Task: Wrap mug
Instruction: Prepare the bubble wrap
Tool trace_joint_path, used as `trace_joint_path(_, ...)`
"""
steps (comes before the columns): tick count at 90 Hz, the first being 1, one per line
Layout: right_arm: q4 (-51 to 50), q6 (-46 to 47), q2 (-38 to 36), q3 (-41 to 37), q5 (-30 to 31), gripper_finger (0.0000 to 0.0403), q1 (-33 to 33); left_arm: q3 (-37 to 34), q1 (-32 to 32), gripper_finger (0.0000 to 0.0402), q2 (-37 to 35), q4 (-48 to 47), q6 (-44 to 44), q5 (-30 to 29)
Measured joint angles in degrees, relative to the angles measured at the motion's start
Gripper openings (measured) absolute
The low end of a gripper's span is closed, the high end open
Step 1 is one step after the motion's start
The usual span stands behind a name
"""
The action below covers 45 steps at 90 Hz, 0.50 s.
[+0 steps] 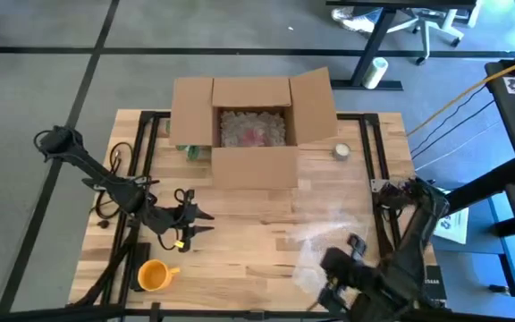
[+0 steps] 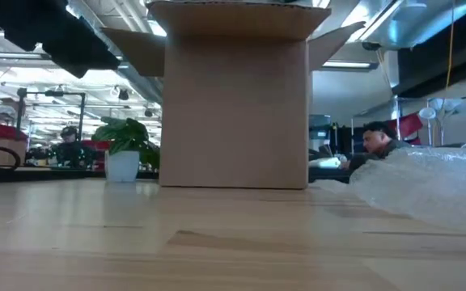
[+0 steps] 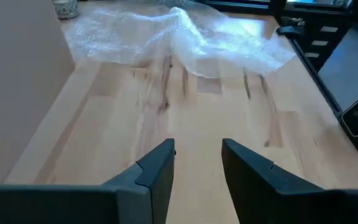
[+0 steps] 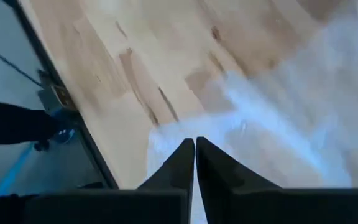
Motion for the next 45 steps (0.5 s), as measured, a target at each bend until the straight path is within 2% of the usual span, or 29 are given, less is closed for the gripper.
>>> trace_joint_path(20, 10.4, 16.8, -1.2, -15.8, 3.6, 0.0000, 7.2, 0.0, 0.2, 0.0117, 0.0, 0.4, -0.6, 2.1)
trace_joint_path(33, 26.0, 19.4, -6.7, -31.2, 4.3, 0.0000, 8.9, 0.0, 0.3, 0.0117, 0.0, 2.0, -0.9, 3.3)
trace_joint_path(45, 36.1, 16.6, -13.8, -44.5, 5.9, 0.0000, 8.2, 0.0, 1.0, 0.0117, 0.0, 2.8, -1.4, 3.3)
